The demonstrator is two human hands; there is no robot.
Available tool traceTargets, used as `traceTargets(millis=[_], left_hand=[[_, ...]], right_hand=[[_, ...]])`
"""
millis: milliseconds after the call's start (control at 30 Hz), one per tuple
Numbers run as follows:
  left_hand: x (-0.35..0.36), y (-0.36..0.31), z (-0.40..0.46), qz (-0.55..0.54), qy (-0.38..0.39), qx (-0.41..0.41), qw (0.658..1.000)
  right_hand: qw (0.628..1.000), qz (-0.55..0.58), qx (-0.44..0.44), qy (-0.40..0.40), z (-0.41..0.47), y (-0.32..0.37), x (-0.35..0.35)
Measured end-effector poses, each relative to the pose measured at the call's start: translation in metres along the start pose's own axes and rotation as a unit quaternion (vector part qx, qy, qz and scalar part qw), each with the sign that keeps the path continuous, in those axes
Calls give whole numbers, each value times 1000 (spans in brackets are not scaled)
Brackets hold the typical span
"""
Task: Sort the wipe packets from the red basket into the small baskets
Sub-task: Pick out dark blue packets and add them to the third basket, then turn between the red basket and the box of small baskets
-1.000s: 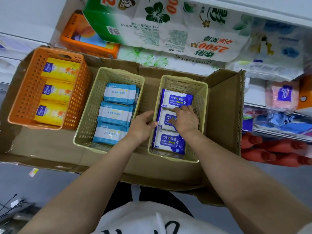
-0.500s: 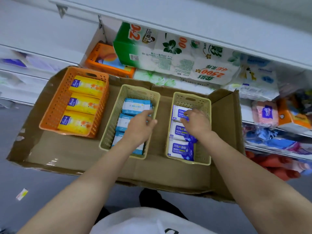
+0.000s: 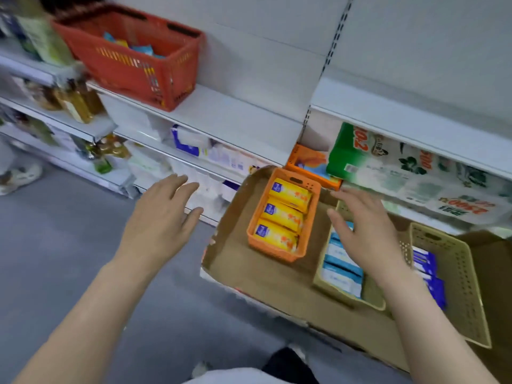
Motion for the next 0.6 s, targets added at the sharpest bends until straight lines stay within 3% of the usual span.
traceTargets(millis=[300, 600], left_hand=[[-51, 142, 2, 6, -47, -54, 997], [-63, 290, 141, 28, -45, -42, 998]], right_hand=[[994, 59, -86, 10, 67, 152, 68], [991, 99, -90, 6, 230, 253, 155]])
Point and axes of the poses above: each hand's wrist, its own z-axis towards the middle knuckle, its own x-axis out of the palm, y = z × x, the point moved 2 cm from there along z, towards the middle knuckle, and after that the axes turned 2 degrees about -z, right-handed, at the moved point
